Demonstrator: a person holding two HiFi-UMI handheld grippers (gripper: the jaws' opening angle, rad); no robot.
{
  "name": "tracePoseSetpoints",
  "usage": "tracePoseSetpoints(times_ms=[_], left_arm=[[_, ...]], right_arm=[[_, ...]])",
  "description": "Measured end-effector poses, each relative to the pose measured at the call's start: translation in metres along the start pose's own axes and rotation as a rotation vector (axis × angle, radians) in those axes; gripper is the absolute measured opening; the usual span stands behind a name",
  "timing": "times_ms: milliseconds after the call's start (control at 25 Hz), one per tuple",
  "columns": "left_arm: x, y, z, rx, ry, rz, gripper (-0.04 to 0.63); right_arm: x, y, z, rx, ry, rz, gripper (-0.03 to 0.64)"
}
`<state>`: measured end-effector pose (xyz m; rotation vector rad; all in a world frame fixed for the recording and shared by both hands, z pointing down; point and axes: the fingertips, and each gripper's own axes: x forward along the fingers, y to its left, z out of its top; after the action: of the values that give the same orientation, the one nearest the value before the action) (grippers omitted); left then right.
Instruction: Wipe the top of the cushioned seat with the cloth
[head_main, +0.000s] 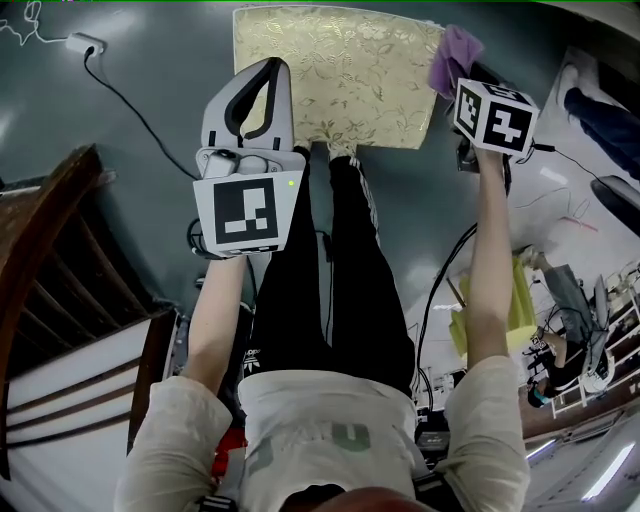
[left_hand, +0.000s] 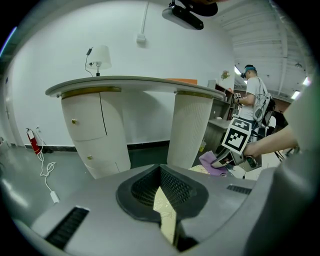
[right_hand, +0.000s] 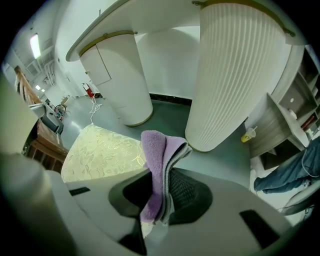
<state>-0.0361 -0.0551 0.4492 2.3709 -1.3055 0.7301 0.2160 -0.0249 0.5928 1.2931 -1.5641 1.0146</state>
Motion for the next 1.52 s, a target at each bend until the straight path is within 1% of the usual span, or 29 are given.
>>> tracePoseSetpoints(times_ms=[280, 520, 720, 800, 880, 1040, 1160, 1280, 1400, 1520], left_arm=[[-0.004, 0.007, -0.007, 0.002, 0.005, 0.015, 0.006], [-0.008, 0.012, -0.008, -0.004, 0.002, 0.023, 0.006], [-0.013, 0.018, -0.011, -0.006, -0.001, 0.035, 0.006], [-0.015, 0.021, -0.01, -0.011, -0.006, 0.041, 0.006], [-0.019, 0.024, -0.008, -0.017, -0.011, 0.047, 0.006], [-0.028, 0.032, -0.004, -0.029, -0.021, 0.071, 0.006], [-0.033, 0.043, -0.002, -0.027, -0.025, 0.094, 0.006], [-0.036, 0.051, 0.005, -0.023, -0.032, 0.111, 0.006], [-0.037, 0.046, 0.013, -0.019, -0.037, 0.12, 0.006], [-0.041, 0.049, 0.013, -0.027, -0.039, 0.13, 0.006]], right_arm=[[0.003, -0.004, -0.001, -0.005, -0.001, -0.032, 0.089], [0.003, -0.009, -0.005, 0.026, -0.001, -0.078, 0.089], [-0.006, -0.002, 0.001, 0.038, -0.013, -0.088, 0.089], [-0.019, 0.009, 0.01, 0.042, -0.042, -0.071, 0.089], [-0.037, 0.03, 0.025, 0.046, -0.095, -0.032, 0.089], [-0.08, 0.087, 0.06, 0.062, -0.212, 0.063, 0.089], [-0.102, 0.129, 0.079, 0.076, -0.269, 0.121, 0.089], [-0.114, 0.155, 0.091, 0.088, -0.289, 0.154, 0.089], [-0.121, 0.159, 0.092, 0.093, -0.29, 0.172, 0.089], [-0.12, 0.165, 0.091, 0.08, -0.281, 0.179, 0.089]])
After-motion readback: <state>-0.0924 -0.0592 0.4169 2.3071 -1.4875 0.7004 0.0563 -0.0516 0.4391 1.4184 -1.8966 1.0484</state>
